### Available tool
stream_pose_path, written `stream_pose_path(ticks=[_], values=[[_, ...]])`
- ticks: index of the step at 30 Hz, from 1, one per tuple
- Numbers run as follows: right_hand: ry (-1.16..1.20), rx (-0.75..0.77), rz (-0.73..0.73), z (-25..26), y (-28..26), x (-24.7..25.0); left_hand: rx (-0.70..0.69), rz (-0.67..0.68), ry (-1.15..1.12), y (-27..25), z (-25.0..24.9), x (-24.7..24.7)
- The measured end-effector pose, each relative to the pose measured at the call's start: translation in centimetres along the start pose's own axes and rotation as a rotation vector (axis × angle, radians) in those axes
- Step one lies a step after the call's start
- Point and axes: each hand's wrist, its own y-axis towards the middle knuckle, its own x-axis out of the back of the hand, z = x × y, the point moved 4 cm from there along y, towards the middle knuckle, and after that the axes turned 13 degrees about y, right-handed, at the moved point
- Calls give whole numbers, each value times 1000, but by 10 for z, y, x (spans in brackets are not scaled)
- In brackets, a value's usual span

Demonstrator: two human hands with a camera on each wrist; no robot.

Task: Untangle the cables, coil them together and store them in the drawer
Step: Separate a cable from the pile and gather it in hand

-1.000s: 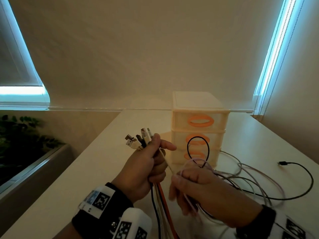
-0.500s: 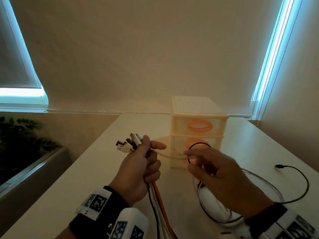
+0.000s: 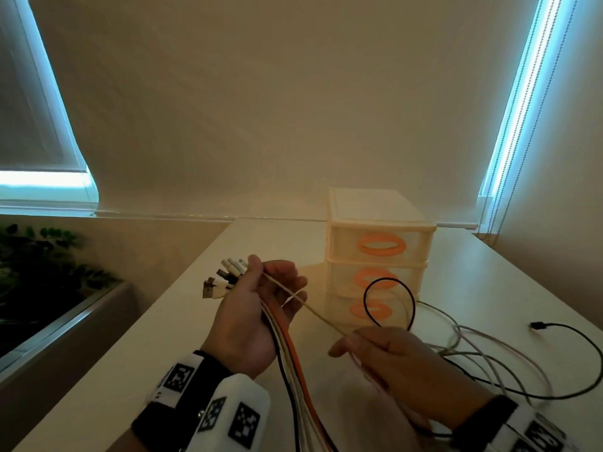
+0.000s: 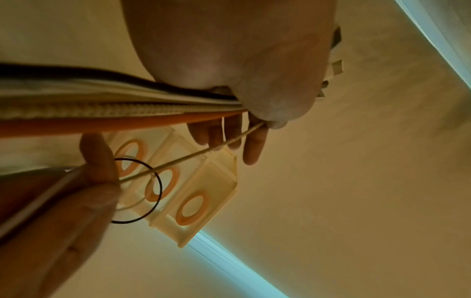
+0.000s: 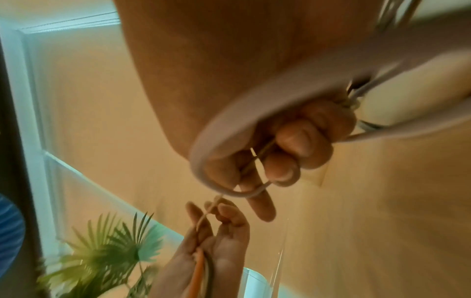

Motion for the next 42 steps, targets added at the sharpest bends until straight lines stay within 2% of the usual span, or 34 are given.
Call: stream_pose_path(ticks=[3, 5, 7, 9, 11, 13, 15, 17, 20, 23, 25, 27, 29, 33, 35, 38, 40, 42], values=[[4, -18, 28, -4, 1, 2, 34, 98, -222, -3, -5, -7], [-44, 8, -64, -1, 4, 11, 45, 160, -345, -10, -13, -10], [-167, 85, -220, 4, 6, 27, 67, 230, -340, -12, -20, -11], [-232, 162, -375, 13, 8, 41, 116, 399, -240, -15, -20, -13], [-241, 223, -479, 21, 8, 43, 167, 541, 19, -22, -11, -20], [-224, 299, -543, 28, 7, 34, 240, 670, 267, -33, 5, -28], [-214, 417, -561, 34, 4, 21, 311, 716, 394, -41, 17, -37], [-165, 522, -521, 45, -2, 12, 305, 625, 388, -39, 21, -40], [-126, 537, -265, 49, -10, -3, 182, 416, 204, -28, 10, -36], [-198, 367, -45, 34, -7, -13, 132, 301, 133, -22, -2, -31], [-126, 227, -17, 22, -2, -8, 113, 189, 86, -17, -2, -25], [-81, 98, 33, 12, 0, -5, 123, 113, -54, -16, 3, -21], [-149, 82, 4, 6, 2, -2, 155, 126, -158, -16, 7, -22], [-260, 191, -150, 4, 2, 3, 220, 259, -212, -13, 14, -20], [-215, 194, -95, 4, 1, 0, 210, 312, -204, -11, 14, -17], [-144, 116, 36, 1, -1, -2, 199, 348, -200, -9, 13, -15], [-154, 118, 7, 1, -1, 7, 194, 342, -200, -8, 12, -14], [-191, 132, -87, -1, 0, 19, 182, 329, -212, -8, 11, -13]])
